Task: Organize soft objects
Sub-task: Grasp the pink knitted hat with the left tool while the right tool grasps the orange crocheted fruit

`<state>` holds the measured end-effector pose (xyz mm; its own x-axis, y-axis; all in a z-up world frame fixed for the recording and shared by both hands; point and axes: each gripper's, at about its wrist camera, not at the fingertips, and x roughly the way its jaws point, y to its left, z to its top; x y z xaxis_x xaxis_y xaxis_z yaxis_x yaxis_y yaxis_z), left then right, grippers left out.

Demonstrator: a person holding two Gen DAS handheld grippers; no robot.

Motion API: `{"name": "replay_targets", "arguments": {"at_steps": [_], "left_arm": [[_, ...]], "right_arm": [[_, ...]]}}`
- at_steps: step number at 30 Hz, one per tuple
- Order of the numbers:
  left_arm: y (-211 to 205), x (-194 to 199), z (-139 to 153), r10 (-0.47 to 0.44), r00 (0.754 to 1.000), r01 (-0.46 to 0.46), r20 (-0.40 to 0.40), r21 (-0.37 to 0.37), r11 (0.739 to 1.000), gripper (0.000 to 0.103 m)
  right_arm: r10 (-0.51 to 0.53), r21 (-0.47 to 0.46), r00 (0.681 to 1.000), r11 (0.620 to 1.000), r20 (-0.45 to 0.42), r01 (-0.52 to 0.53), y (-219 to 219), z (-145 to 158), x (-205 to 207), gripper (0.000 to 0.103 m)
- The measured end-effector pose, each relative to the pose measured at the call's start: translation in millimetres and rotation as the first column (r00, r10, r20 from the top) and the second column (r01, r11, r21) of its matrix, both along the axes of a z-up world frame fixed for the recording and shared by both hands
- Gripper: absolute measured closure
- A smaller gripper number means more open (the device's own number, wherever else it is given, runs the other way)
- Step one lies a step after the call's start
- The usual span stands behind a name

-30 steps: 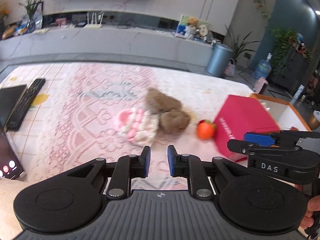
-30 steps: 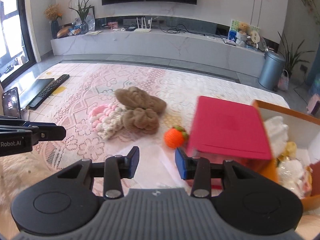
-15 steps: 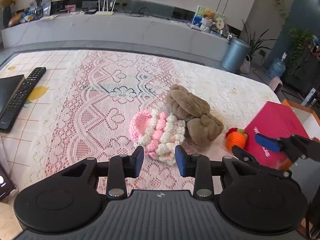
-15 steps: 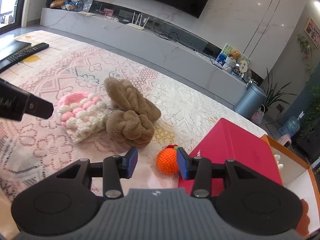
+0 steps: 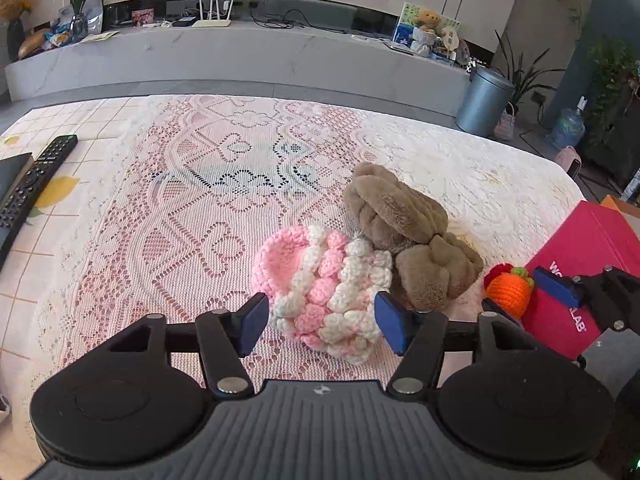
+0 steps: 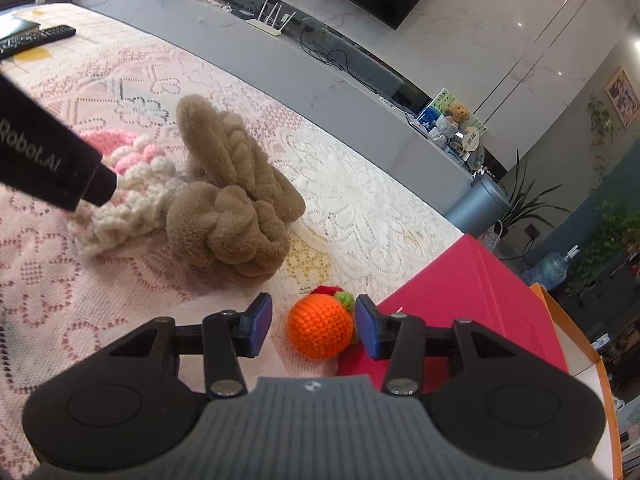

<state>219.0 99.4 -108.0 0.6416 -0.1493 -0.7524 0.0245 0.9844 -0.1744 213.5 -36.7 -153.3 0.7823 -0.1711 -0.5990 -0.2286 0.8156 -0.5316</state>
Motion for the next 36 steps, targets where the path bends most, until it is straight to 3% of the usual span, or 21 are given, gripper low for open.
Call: {"name": "replay_targets", "arguments": {"at_steps": [3, 7, 11, 14, 17, 20, 21, 24, 29, 33, 36], "left_arm": [[-1, 5, -10, 0.013, 0.999, -0.013, -0.042, 0.006, 1.0, 0.027], [-1, 7, -12, 0.037, 0.999, -0.038, -0.039, -0.003, 0.999, 0.026], [-4, 9, -16, 0.042, 0.998, -0.043, -0.047, -0.005, 0.999, 0.024], [-4, 11, -16, 0.051, 0.998, -0.052, -0.046, -0.022, 0.998, 0.032], [-6, 7, -12, 0.048, 0.999, -0.048, -0.02, 0.002, 0.999, 0.048], [-6, 5, -7, 0.07, 0.998, -0.07, 0.004, 0.025, 0.997, 0.078], [-5, 4, -6, 0.078, 0.997, -0.079, 0.007, 0.029, 0.996, 0.081], [2, -2, -1, 0.092, 0.996, -0.092, 0.022, -0.015, 0.996, 0.083], [2, -26, 20, 0.066, 0.996, -0.065, 0.059, -0.025, 0.998, 0.083], [-1, -52, 34, 0.022, 0.999, -0.021, 0.026, -0.025, 0.999, 0.084], [-2, -62, 28, -0.007, 0.999, 0.006, -0.036, -0.027, 1.0, 0.084]], "right_arm": [[0.006, -0.014, 1.0, 1.0, -0.017, -0.006, 0, -9, 1, 0.058], [0.006, -0.035, 1.0, 0.999, -0.004, -0.006, 1, -13, 2, 0.058], [-0.005, -0.065, 1.0, 0.998, 0.013, 0.005, 0, -16, 2, 0.069], [-0.01, -0.051, 1.0, 0.999, 0.013, 0.011, -1, -14, 1, 0.071], [-0.006, 0.003, 1.0, 1.0, 0.005, 0.006, -6, -3, -2, 0.071], [0.016, 0.059, 1.0, 0.998, 0.011, -0.017, -8, 12, -10, 0.071], [0.022, 0.096, 1.0, 0.995, -0.005, -0.021, -10, 17, -12, 0.071], [0.029, 0.246, 0.998, 0.969, -0.062, -0.013, -20, 31, -16, 0.071], [0.06, 0.39, 0.994, 0.921, -0.096, -0.017, -30, 47, -27, 0.071], [0.103, 0.505, 0.979, 0.863, -0.176, 0.0, -36, 55, -36, 0.071], [0.104, 0.566, 0.967, 0.823, -0.23, 0.046, -42, 51, -40, 0.071]]}}
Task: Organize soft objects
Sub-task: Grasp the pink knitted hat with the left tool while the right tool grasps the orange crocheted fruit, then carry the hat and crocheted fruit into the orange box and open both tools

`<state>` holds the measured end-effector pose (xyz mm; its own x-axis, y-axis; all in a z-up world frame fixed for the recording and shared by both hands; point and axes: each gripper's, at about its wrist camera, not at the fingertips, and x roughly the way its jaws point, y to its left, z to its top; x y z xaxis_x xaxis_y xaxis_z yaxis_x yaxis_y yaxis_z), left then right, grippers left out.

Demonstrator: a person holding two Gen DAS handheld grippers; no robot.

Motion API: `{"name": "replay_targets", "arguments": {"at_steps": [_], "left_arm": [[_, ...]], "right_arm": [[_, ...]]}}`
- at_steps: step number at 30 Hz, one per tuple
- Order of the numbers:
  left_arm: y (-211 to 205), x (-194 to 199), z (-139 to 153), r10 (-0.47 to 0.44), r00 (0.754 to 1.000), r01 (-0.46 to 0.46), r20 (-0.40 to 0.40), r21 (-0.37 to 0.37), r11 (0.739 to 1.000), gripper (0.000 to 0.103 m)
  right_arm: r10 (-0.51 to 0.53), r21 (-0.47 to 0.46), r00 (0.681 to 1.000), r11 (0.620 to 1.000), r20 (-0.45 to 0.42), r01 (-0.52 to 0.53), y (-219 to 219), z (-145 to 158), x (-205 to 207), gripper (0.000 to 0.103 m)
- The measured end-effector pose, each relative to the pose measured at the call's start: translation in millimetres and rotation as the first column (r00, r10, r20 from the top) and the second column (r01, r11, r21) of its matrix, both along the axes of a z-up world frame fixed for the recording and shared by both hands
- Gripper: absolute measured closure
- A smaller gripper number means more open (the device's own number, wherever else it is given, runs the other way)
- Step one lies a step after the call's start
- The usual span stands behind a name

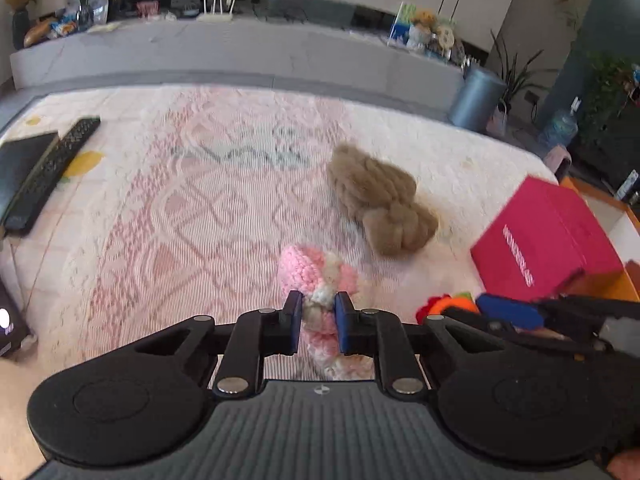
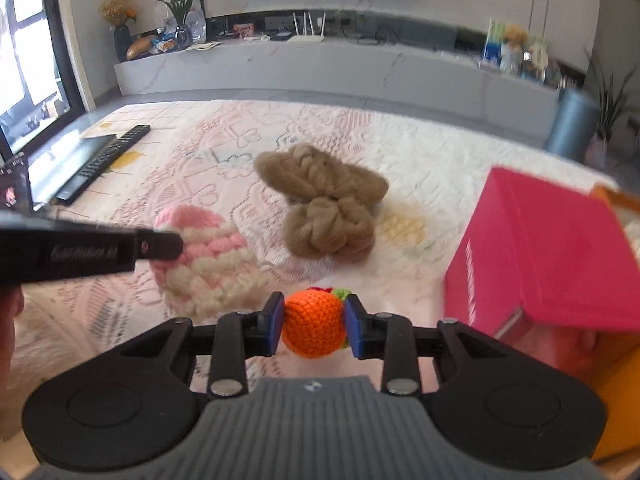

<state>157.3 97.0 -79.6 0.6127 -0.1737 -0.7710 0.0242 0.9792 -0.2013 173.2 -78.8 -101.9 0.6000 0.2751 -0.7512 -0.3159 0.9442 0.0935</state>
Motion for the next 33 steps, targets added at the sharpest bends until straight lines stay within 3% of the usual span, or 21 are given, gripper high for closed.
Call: {"name": "replay_targets", "arguments": {"at_steps": [4, 8, 13, 18, 21, 23, 24, 25, 28, 33], "left_arm": [[4, 1, -18, 0.02, 0.997, -0.019, -0.069, 0.01, 1.0, 0.081], [11, 5, -30, 0.067, 0.99, -0.068, -0.123, -0.004, 0.998, 0.073], [14, 10, -37, 0.12, 0.98, -0.119, -0.16, 0.011, 0.993, 0.043], [16, 15, -43, 0.136, 0.973, -0.139, -0.185, -0.006, 0.99, 0.036], [14, 16, -44, 0.131, 0.974, -0.136, -0.184, -0.013, 0.991, 0.038], [14, 16, -43, 0.109, 0.979, -0.117, -0.173, -0.036, 0.992, 0.053], [12, 16, -42, 0.092, 0.982, -0.102, -0.164, -0.052, 0.993, 0.068], [10, 15, -40, 0.081, 0.985, -0.09, -0.154, -0.053, 0.995, 0.071], [5, 9, -35, 0.072, 0.99, -0.076, -0.118, -0.028, 0.997, 0.078], [4, -5, -19, 0.064, 0.997, -0.065, -0.048, -0.023, 0.998, 0.081]], "right_arm": [[0.003, 0.03, 0.999, 1.0, -0.053, -0.001, -2, -19, 4, 0.07], [0.003, 0.052, 0.997, 0.999, -0.072, 0.001, -3, -26, 6, 0.062], [0.0, 0.081, 0.995, 0.997, -0.096, 0.008, -10, -32, 6, 0.058], [0.005, 0.076, 0.994, 0.997, -0.113, 0.003, -9, -39, 7, 0.058], [0.009, 0.068, 0.994, 0.998, -0.106, -0.002, -9, -38, 4, 0.058], [0.015, 0.059, 0.995, 0.998, -0.101, -0.009, -7, -38, 4, 0.058], [0.017, 0.056, 0.995, 0.998, -0.099, -0.012, -7, -39, 4, 0.058], [0.02, 0.051, 0.995, 0.999, -0.097, -0.015, -6, -39, 4, 0.058], [0.029, 0.041, 0.995, 0.999, -0.091, -0.025, -5, -39, 3, 0.058], [0.029, 0.066, 0.995, 0.998, -0.093, -0.023, -9, -33, 1, 0.059]]}}
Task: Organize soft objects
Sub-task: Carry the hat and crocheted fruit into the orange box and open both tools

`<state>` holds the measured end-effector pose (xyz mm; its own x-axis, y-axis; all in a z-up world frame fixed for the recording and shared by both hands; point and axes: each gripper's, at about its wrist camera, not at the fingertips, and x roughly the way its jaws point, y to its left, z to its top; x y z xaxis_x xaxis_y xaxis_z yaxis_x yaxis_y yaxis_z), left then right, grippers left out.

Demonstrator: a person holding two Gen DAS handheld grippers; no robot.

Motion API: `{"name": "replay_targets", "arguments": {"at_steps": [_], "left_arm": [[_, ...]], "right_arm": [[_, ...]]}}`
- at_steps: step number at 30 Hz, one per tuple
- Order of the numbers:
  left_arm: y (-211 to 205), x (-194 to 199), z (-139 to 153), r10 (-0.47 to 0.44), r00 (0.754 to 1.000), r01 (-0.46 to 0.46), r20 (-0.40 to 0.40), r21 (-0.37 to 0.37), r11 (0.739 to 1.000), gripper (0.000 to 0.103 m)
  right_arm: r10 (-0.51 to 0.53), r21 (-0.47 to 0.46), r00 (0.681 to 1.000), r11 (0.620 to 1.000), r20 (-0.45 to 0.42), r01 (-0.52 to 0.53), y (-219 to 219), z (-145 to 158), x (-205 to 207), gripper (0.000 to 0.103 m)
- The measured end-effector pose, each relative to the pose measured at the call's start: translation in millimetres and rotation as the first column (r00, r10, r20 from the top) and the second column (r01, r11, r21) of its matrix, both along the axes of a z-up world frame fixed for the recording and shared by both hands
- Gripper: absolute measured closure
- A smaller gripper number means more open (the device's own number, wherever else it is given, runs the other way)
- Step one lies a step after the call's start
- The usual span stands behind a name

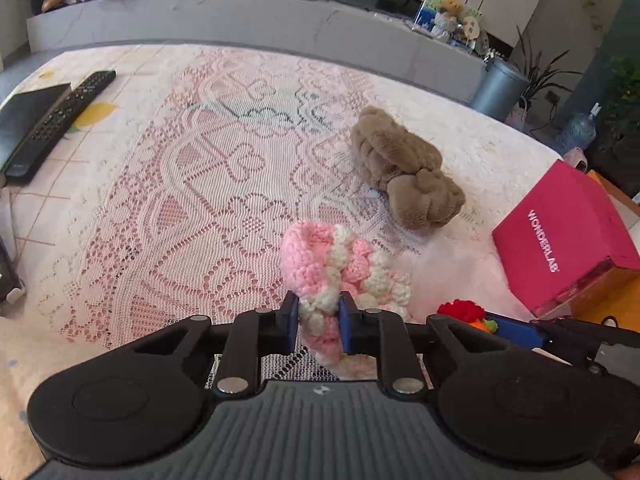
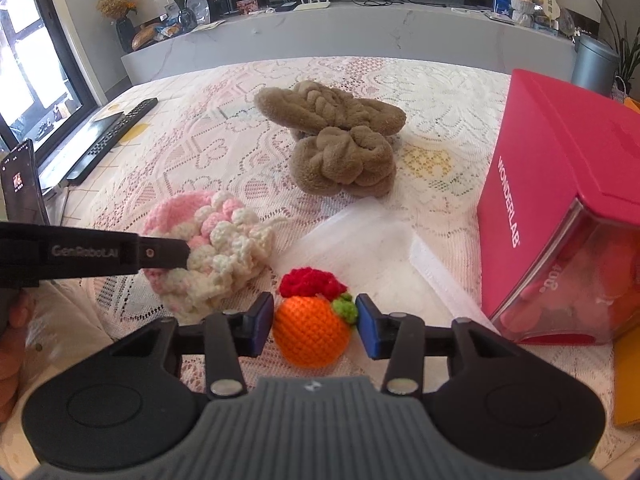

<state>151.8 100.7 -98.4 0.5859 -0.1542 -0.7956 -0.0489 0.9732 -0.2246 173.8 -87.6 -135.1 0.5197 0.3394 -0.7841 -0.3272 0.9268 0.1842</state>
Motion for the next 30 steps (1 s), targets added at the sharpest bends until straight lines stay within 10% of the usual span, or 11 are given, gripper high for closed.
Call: {"name": "replay_targets", "arguments": {"at_steps": [18, 30], "left_arm": [[-57, -57, 90, -0.115, 0.972, 0.123, 0.203, -0.028, 0.992, 0.082], [-181, -25, 154, -0.387, 0.862, 0.411, 0.327, -0.006, 0.912, 0.082]], "right_arm": [[-0.124, 0.239, 0.992, 0.963, -0.004, 0.121, -93, 74, -46, 0.059], [-0.282, 0.259, 0.958, 0.93, 0.048, 0.261, -229, 124, -65, 0.059]]}}
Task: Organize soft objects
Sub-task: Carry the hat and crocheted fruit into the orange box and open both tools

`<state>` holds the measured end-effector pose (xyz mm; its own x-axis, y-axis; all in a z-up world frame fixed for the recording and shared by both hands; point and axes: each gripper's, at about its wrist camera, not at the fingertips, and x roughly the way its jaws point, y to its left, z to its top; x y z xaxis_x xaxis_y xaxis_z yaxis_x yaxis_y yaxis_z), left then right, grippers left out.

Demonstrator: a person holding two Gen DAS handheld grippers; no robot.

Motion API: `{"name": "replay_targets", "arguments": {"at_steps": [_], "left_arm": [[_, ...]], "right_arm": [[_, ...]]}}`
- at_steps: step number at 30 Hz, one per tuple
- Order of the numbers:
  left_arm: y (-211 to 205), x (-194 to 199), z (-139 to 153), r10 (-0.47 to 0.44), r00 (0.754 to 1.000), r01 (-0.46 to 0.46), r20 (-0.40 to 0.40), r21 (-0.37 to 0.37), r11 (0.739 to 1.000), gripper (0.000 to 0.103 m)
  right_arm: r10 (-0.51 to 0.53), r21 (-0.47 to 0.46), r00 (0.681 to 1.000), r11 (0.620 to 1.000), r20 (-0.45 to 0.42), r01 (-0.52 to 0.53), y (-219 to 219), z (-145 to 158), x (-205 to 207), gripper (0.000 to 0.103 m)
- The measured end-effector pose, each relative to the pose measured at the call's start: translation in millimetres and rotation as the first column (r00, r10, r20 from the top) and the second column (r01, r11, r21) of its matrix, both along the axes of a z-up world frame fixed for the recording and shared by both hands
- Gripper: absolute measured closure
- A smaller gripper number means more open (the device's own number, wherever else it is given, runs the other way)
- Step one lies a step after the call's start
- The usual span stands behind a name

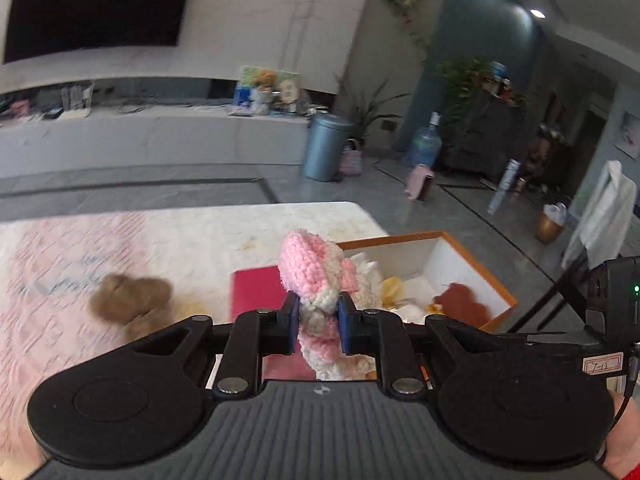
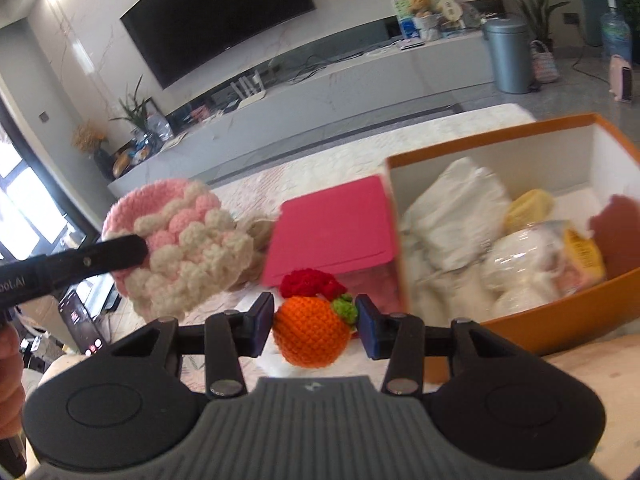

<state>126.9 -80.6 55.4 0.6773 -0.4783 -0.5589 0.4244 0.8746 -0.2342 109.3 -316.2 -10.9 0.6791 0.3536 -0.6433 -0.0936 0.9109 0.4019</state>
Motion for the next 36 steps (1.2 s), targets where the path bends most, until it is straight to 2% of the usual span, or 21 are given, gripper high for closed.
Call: {"name": "replay_targets", "arguments": {"at_steps": [4, 8, 13, 19, 22, 24, 26, 27, 30, 32, 34, 36], "left_arm": [[-50, 26, -4, -0.113, 0.993, 0.114, -0.04, 0.034, 0.993, 0.082], [-102, 50, -26, -0.179, 0.977, 0.196, -0.116, 0.163, 0.967, 0.082], [-147, 72, -54, -0.203, 0.953, 0.261, -0.225, 0.271, 0.927, 0.082], [-176, 84, -91, -0.222, 0.929, 0.327, -0.295, 0.376, 0.867, 0.081], [-178, 93, -105, -0.241, 0.902, 0.372, -0.359, 0.361, 0.855, 0.08], [-175, 94, -110, -0.246, 0.901, 0.377, -0.356, 0.366, 0.851, 0.076], [-171, 94, -108, -0.259, 0.903, 0.378, -0.342, 0.348, 0.858, 0.072], [-168, 93, -106, -0.258, 0.904, 0.374, -0.341, 0.338, 0.863, 0.065], [-157, 92, -97, -0.265, 0.908, 0.364, -0.324, 0.301, 0.881, 0.062], [-145, 89, -88, -0.259, 0.921, 0.34, -0.29, 0.274, 0.9, 0.06], [-132, 87, -75, -0.234, 0.939, 0.294, -0.252, 0.233, 0.927, 0.054], [-118, 85, -65, -0.213, 0.953, 0.254, -0.216, 0.187, 0.949, 0.054]], "right_arm": [[-0.054, 0.004, 0.998, 0.999, -0.021, 0.054, -42, 5, 10, 0.059], [-0.089, -0.012, 0.993, 0.996, -0.072, 0.088, -72, -7, 25, 0.059], [-0.12, -0.04, 0.985, 0.992, -0.125, 0.116, -94, -26, 43, 0.059], [-0.127, -0.048, 0.978, 0.992, -0.167, 0.12, -100, -42, 57, 0.059], [-0.138, -0.049, 0.972, 0.99, -0.19, 0.131, -104, -49, 61, 0.059], [-0.128, -0.025, 0.97, 0.992, -0.206, 0.125, -105, -53, 64, 0.059], [-0.123, -0.042, 0.972, 0.992, -0.2, 0.117, -102, -52, 65, 0.059], [-0.122, -0.046, 0.973, 0.992, -0.198, 0.115, -101, -52, 66, 0.059], [-0.11, -0.036, 0.975, 0.994, -0.195, 0.105, -99, -51, 70, 0.059], [-0.104, -0.025, 0.974, 0.995, -0.202, 0.101, -97, -50, 74, 0.059], [-0.095, -0.041, 0.973, 0.995, -0.209, 0.088, -91, -50, 78, 0.059], [-0.076, -0.042, 0.973, 0.997, -0.22, 0.069, -84, -51, 82, 0.059]]}}
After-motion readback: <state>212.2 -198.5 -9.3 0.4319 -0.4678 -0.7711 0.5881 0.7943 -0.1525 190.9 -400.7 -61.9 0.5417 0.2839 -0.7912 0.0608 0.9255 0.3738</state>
